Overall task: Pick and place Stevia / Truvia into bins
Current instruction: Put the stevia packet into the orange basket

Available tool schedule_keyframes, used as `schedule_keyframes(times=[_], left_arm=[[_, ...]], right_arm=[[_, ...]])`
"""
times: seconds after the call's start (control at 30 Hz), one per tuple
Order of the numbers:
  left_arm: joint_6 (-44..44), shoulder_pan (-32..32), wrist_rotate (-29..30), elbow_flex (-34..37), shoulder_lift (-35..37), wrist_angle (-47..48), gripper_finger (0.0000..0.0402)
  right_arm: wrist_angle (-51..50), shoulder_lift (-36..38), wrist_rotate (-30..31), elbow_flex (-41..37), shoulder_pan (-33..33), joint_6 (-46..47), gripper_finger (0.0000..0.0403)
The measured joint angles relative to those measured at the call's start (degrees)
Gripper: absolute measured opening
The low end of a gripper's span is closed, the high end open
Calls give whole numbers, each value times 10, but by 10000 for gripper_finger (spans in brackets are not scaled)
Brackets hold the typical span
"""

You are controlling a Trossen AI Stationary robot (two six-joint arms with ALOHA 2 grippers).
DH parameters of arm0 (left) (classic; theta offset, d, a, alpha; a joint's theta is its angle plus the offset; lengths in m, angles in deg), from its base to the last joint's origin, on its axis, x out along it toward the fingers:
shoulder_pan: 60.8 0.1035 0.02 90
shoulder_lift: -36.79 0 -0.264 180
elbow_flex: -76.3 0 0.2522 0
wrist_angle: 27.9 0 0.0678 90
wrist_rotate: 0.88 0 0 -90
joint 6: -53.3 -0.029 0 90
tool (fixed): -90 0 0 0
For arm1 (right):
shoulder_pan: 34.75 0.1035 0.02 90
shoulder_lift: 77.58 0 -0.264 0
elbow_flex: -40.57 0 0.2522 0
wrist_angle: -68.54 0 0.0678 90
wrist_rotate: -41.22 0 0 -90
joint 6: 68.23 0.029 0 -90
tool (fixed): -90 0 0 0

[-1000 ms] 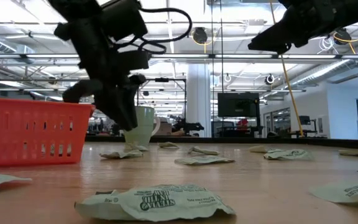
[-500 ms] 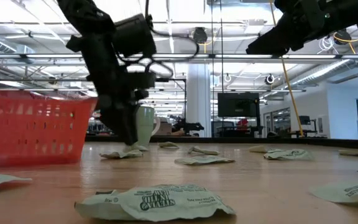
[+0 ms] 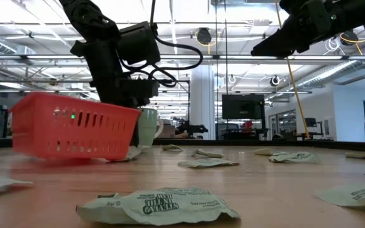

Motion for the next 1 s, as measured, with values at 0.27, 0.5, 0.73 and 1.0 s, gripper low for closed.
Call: schedule_keyframes(times=[0.27, 0.5, 0.73, 1.0], left_arm=[[11, 4, -5, 0, 0, 0, 8], [17, -7, 11, -36, 26, 54, 4], [139, -81, -9, -159, 90, 261, 2], [359, -239, -51, -179, 100, 309, 2]], right_arm=[[0, 0, 0, 0, 0, 0, 146], [0, 0, 0, 0, 0, 0, 146], [1, 0, 0, 0, 0, 0, 146], [3, 0, 0, 0, 0, -12, 146]])
